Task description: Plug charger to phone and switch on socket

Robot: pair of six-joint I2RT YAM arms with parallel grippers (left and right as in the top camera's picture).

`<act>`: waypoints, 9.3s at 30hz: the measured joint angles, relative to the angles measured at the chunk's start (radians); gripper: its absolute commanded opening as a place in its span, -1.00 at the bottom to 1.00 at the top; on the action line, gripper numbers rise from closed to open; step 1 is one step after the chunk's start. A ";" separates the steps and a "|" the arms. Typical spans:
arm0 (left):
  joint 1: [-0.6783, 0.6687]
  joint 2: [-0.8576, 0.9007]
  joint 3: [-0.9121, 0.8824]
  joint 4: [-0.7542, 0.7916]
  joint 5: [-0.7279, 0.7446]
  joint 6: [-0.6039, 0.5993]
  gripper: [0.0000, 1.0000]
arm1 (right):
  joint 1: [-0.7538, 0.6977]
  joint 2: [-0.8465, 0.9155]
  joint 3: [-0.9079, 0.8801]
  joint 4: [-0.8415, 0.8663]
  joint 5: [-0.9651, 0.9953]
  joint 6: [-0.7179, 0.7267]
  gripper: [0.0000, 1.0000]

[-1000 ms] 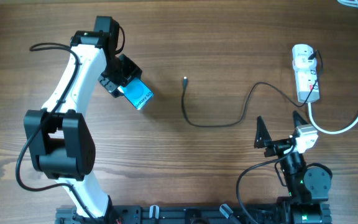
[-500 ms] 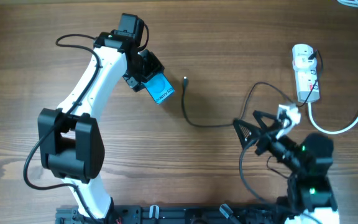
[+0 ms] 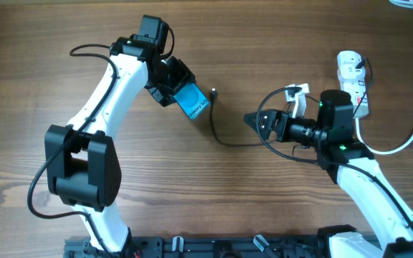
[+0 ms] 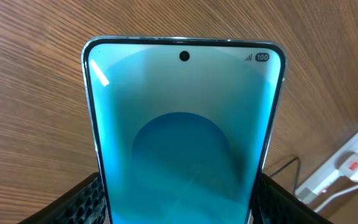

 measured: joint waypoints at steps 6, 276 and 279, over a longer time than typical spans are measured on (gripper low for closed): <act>0.000 0.000 0.000 0.000 0.032 -0.076 0.25 | 0.010 0.099 0.001 0.122 0.082 0.127 0.59; 0.342 -0.002 0.002 0.117 0.436 0.342 -0.92 | 0.443 0.945 1.091 -0.910 0.979 0.029 -0.91; 0.342 -0.002 0.002 0.114 0.436 0.341 -0.92 | 0.443 0.952 1.091 -0.909 0.976 0.030 -0.91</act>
